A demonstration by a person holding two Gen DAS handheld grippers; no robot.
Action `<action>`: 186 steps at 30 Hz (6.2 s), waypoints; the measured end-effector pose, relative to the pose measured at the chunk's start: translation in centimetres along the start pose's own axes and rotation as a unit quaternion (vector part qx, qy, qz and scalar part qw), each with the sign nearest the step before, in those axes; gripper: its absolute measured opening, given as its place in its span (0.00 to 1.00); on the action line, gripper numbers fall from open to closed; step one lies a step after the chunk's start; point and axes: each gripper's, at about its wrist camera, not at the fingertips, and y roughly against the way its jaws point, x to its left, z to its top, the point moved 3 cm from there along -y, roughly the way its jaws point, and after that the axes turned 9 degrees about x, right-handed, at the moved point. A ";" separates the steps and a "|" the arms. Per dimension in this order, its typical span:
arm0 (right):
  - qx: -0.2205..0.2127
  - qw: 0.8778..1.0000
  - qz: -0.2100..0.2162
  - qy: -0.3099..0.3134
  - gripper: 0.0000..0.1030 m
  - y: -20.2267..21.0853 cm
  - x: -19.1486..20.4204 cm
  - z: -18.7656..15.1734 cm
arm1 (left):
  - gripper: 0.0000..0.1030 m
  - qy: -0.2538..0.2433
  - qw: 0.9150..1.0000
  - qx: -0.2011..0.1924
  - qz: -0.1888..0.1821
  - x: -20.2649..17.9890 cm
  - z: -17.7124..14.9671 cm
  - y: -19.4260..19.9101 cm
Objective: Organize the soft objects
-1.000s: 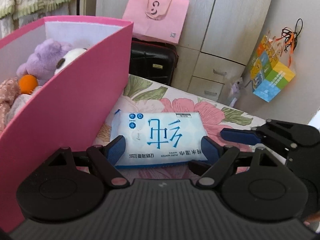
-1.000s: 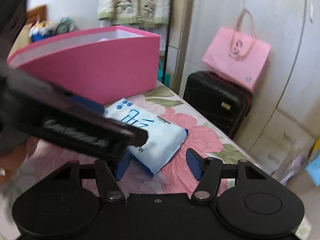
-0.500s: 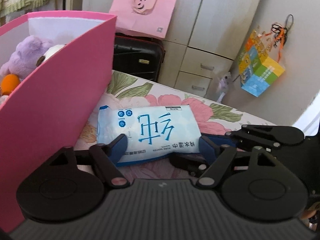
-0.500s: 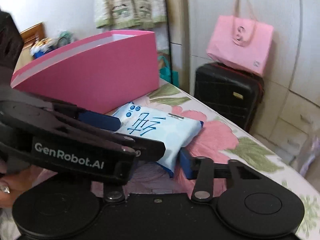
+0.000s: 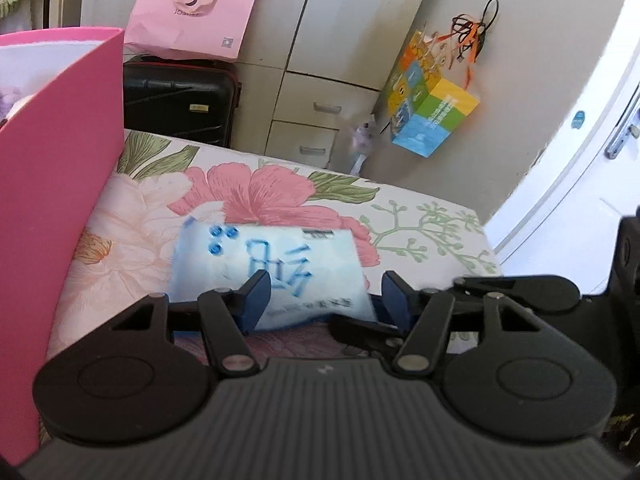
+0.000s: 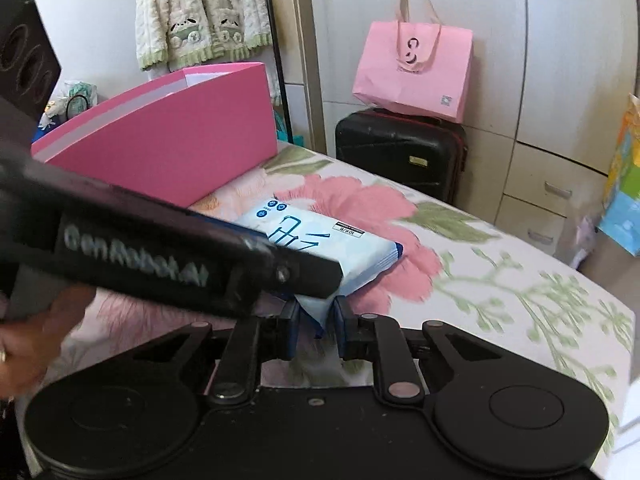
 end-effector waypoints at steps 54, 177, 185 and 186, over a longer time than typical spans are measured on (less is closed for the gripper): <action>-0.050 0.994 -0.079 -0.057 0.43 8.6 14.8 -5.7 | 0.71 -0.141 0.990 0.006 -0.005 1.2 -10.5 14.3; -0.156 0.939 -0.274 -0.138 1.00 19.9 26.2 -6.2 | 1.00 -0.117 0.968 -0.195 0.110 6.7 -15.3 29.4; -0.149 0.920 -0.322 -0.169 1.00 20.3 26.6 -6.9 | 1.00 -0.132 0.964 -0.186 0.133 6.1 -15.8 29.1; -0.147 0.919 -0.325 -0.165 1.00 20.3 27.0 -7.0 | 1.00 -0.132 0.964 -0.183 0.137 6.0 -15.8 29.0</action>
